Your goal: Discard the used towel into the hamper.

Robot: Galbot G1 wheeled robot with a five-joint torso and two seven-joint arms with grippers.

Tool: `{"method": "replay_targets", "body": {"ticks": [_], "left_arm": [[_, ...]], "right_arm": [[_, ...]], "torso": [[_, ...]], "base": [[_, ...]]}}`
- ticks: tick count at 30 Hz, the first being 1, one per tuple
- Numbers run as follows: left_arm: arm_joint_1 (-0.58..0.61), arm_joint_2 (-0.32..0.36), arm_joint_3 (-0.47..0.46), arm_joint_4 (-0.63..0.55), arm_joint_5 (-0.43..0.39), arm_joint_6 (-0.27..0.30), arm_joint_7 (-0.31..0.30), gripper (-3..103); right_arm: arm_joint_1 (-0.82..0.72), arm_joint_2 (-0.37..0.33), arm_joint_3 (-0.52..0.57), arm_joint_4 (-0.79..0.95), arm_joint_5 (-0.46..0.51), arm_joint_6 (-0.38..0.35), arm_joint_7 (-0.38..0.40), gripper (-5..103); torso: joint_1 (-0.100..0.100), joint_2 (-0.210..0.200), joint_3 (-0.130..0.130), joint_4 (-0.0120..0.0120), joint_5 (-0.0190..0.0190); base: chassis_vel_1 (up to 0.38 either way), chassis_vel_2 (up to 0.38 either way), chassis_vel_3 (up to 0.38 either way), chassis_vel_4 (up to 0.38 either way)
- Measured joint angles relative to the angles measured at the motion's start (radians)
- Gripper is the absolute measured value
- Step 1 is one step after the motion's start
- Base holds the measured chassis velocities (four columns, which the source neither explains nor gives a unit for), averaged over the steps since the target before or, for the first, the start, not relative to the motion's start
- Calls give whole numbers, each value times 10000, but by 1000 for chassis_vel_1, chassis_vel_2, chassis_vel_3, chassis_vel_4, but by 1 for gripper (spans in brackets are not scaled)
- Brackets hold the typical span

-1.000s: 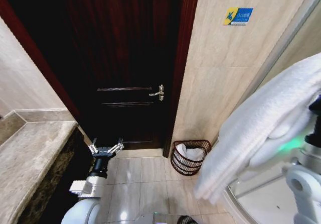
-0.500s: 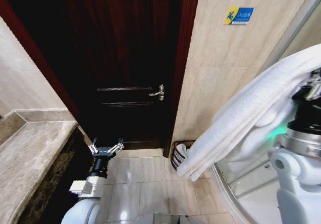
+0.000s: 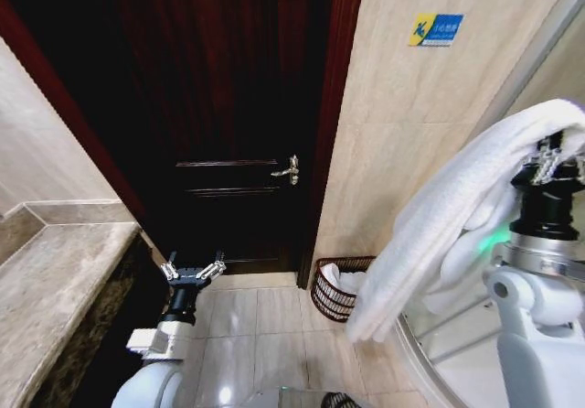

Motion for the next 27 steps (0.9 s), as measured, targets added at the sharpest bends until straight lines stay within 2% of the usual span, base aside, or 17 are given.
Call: {"method": "replay_targets", "body": {"ticks": [11,20,27], "left_arm": [[-1,0,0,0,0,0,0,100],[0,0,0,0,0,0,0,100],[0,0,0,0,0,0,0,100]], "right_arm": [[479,-464,3,-679,273,212,-172,5],[1748,-792,-534,-1819,578,620,-888,5],[2795,-833,-1196,-2607,417,698,-932,5]], "torso": [[4,-4,-1,-1,-1],[-7,-3,-5,-1,0],[-3,-6,-4,3,-1]], "base": [[-70,75,74,-78],[0,0,0,0],[0,0,0,0]]}}
